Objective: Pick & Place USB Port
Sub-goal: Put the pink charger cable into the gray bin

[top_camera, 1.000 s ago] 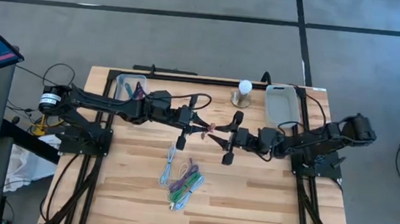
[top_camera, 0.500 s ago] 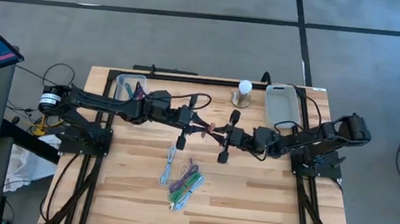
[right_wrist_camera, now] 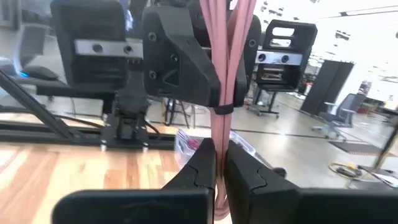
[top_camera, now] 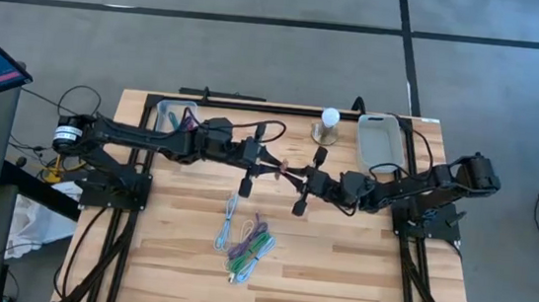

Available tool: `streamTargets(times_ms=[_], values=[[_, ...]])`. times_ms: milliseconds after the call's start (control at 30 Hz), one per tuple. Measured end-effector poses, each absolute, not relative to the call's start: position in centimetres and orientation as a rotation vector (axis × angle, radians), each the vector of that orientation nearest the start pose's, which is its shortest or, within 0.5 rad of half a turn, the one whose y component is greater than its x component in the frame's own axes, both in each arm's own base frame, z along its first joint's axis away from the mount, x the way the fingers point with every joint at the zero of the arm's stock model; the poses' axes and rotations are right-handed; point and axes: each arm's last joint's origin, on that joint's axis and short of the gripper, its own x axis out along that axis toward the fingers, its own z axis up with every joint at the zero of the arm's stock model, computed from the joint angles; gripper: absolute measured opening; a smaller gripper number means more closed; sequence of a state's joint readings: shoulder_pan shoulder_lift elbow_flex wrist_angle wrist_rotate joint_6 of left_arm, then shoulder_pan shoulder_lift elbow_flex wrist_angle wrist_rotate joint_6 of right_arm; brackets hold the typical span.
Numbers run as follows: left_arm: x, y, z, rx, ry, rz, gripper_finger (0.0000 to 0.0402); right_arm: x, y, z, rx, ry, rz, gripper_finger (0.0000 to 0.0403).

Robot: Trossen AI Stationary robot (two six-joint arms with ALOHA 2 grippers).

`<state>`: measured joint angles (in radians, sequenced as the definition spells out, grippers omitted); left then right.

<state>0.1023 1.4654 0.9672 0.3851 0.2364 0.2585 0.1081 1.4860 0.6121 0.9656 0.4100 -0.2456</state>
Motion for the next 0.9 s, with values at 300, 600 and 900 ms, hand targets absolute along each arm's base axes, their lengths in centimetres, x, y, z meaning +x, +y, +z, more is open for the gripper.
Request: streamTargets(times_ms=[300, 600, 900], values=[[32.6, 2.8, 29.3, 0.205, 0.122, -0.134, 0.0033, 28.2, 1.8, 23.7, -0.269, 0.020, -0.382, 0.0001], [31.8, 2.8, 30.1, 0.205, 0.120, -0.130, 0.0033, 26.5, 1.2, 25.0, -0.269, 0.086, -0.454, 0.0000], [31.7, 2.7, 30.1, 0.202, 0.121, -0.154, 0.0050, 26.7, 0.9, 24.7, -0.253, 0.088, -0.454, 0.0000]])
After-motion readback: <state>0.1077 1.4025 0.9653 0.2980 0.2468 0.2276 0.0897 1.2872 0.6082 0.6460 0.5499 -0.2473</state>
